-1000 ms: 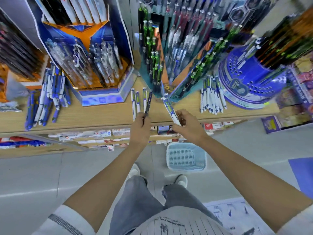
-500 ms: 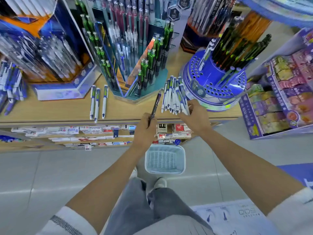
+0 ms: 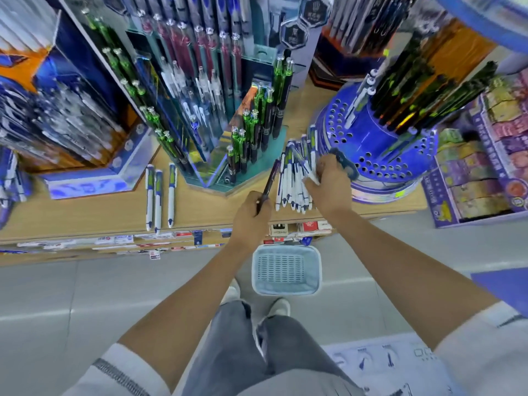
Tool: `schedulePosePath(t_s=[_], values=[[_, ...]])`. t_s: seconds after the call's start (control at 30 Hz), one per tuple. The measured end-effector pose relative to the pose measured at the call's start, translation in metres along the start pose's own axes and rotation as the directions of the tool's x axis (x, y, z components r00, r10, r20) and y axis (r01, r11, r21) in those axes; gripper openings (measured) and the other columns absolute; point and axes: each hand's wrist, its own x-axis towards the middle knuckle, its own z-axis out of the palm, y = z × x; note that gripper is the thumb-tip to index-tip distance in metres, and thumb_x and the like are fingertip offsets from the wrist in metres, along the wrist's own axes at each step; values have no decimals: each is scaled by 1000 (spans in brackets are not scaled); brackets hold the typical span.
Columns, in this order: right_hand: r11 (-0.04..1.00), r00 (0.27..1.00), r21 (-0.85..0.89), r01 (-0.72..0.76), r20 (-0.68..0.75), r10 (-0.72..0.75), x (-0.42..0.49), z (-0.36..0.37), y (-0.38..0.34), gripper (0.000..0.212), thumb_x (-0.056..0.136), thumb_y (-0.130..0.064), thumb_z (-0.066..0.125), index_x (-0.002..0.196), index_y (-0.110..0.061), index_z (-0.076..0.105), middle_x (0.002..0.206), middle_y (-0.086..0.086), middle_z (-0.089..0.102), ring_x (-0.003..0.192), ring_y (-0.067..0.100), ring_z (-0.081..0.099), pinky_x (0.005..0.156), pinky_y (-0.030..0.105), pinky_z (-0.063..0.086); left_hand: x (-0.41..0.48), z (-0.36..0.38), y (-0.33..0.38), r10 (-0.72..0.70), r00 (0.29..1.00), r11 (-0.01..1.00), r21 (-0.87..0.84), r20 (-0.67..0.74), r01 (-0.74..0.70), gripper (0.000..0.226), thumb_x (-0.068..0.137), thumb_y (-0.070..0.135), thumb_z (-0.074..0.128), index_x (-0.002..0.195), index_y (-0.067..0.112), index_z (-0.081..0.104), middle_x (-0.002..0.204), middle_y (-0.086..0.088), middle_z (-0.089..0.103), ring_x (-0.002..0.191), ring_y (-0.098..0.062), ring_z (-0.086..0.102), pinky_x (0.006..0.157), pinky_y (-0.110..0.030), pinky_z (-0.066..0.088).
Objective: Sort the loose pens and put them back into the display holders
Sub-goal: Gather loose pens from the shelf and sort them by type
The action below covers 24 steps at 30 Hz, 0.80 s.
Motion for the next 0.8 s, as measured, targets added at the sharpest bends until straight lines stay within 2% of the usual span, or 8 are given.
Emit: schedulePosePath(t_s=[0.07,0.17,0.37,0.47,0.57,0.63,0.73,0.8], values=[[999,1000,-38,20,1,-20,-3,2,2,36,86,-23,69,112,-7,51,109,14,55,98,31,54,67,29,37,3,-1,1,-1,1000,999,38,9,1,14,98,23,45,84,22,47,50,14,42,47,-10,34,53,-32,30],[996,999,-79,31,-23,-33,-7,0,5,41,86,-29,70,119,-11,54,119,12,52,108,28,49,69,29,38,4,0,5,7,1000,996,92,12,-8,13,99,22,45,87,20,49,57,10,44,51,-14,39,58,-35,35],[994,994,-37,100,-41,-101,-10,2,11,39,84,-29,72,116,-12,57,119,12,51,106,25,49,73,29,40,2,4,13,44,999,991,123,25,-47,12,101,18,42,94,12,50,58,2,49,46,-11,42,48,-26,36],[995,994,2,102,-35,-102,-13,6,12,28,83,-22,73,105,-11,60,109,9,53,90,16,50,72,24,39,-1,6,14,18,1000,995,93,17,-19,11,101,15,42,94,11,50,61,2,51,47,-9,42,46,-21,36],[999,1000,35,27,-2,-27,-13,9,6,12,85,-19,69,89,-13,60,81,3,62,70,12,54,65,26,46,-4,5,16,0,1000,998,70,-1,0,14,101,15,42,90,12,51,64,1,51,49,-12,43,44,-17,36],[997,1000,80,-7,-10,7,-13,10,0,9,82,-18,69,83,-13,61,67,-2,60,64,12,56,63,25,46,-7,3,19,-1,1000,999,52,-9,1,14,101,14,41,91,10,51,64,0,51,49,-12,43,43,-16,37],[977,997,205,-63,-30,70,-11,9,-7,12,83,-19,70,87,-12,60,65,-5,59,65,14,60,66,27,49,-9,-1,22,1,1000,999,44,-19,0,13,102,12,41,95,7,51,65,0,52,48,-9,45,43,-14,39],[961,997,267,-70,-3,74,-9,10,-10,18,86,-21,70,94,-13,56,65,-2,63,63,17,65,64,29,50,-8,-4,22,-4,1000,998,62,-26,6,13,102,12,41,97,7,52,66,0,53,45,-4,46,45,-14,40]])
